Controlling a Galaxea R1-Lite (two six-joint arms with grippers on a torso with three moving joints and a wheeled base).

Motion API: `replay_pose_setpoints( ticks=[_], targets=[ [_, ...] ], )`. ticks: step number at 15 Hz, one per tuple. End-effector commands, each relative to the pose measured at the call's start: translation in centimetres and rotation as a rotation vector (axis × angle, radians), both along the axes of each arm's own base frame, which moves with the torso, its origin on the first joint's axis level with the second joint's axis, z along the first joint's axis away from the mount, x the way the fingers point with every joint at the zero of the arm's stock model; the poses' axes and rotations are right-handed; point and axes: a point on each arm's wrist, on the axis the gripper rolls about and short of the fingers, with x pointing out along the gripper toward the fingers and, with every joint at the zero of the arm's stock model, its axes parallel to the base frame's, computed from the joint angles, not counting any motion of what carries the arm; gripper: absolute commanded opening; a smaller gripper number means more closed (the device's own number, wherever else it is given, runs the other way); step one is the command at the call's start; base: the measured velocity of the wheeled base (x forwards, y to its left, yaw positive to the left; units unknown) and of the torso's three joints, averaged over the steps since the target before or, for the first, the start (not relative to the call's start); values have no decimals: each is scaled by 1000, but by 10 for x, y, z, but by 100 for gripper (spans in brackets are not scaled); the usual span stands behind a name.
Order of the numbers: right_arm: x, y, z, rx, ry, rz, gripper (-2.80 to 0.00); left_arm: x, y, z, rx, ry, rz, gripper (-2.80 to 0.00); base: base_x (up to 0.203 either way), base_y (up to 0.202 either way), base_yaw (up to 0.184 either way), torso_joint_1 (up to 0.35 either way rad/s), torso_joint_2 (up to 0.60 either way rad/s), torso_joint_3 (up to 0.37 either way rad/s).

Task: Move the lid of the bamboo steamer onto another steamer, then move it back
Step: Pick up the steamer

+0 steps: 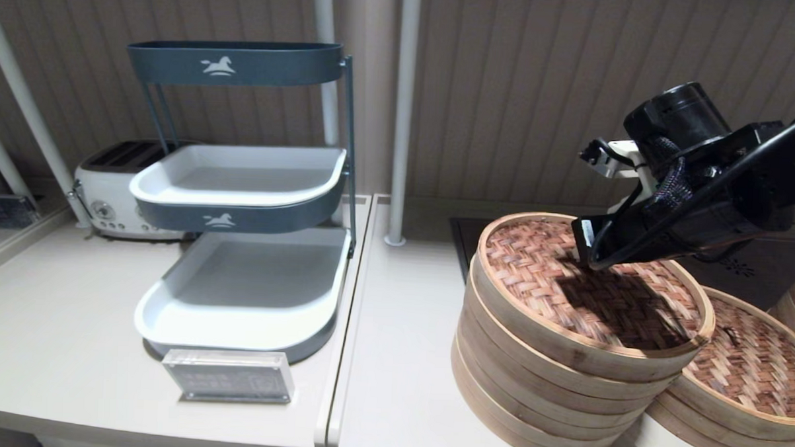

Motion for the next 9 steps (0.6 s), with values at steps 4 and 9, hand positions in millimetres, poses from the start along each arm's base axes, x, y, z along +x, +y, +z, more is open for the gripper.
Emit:
replay_pose_setpoints(
  ticks=[4, 9],
  targets=[
    [1, 0, -5, 2, 10, 2, -280, 2, 0, -8, 0, 27, 0, -280, 0, 0, 0, 0, 0, 0],
    [-5, -2, 9, 25, -54, 2, -280, 2, 0, -8, 0, 27, 0, -280, 0, 0, 0, 0, 0, 0]
  ],
)
